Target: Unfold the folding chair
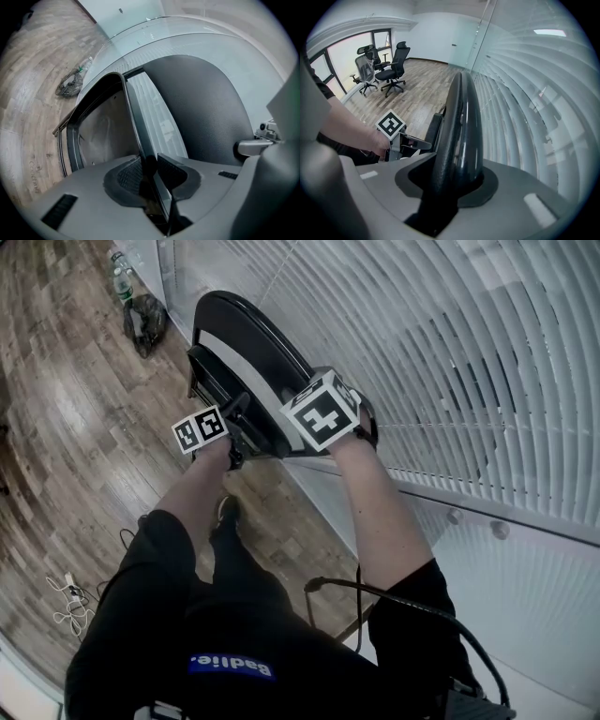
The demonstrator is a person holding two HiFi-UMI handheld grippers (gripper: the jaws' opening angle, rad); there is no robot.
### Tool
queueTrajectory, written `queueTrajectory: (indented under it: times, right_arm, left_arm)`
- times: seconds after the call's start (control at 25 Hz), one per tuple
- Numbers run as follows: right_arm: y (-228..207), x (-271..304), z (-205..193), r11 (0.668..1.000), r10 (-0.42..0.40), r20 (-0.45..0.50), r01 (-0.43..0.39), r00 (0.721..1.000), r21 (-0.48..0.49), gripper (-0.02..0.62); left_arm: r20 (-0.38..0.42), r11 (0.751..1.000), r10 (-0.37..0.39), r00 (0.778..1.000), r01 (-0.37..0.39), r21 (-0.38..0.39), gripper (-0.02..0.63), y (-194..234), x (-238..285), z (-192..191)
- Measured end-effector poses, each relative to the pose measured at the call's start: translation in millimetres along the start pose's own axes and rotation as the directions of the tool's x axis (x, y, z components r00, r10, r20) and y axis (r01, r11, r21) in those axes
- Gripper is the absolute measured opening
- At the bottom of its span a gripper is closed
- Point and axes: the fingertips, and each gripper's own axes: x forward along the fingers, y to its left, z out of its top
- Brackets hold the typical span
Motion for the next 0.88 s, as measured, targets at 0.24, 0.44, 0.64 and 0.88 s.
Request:
queueTrajectory:
  times: [0.24,0.44,0.64,0.88]
  right_arm:
    - [7,1,-1,1.000,0.012,0.000,-0.012,1.000,0.007,0.124]
    - [18,-6,6,1.000,0.016,-0.001,-0.016,1.000,0.004,0.124]
    - [29,-5,6,1.000,0.019,0.005,-0.019,1.000,0.002,0.124]
    - [41,-4,8,1.000,0.025,0.007,-0.025,1.000,0.004,0.123]
  left_arm:
    - [-0.011,1.000,-0.015,1.000,0.015,0.001,0.094,8,-19,-4]
    - [-0.004,0.999,-0.025,1.000,0.025,-0.023,0.094,10,-42,-2]
    - [-0.006,0.999,-0.035,0.999,0.035,-0.036,0.095,20,-58,-6]
    - [-0.009,0.998,-0.038,0.999,0.037,-0.048,0.100,29,-77,-9]
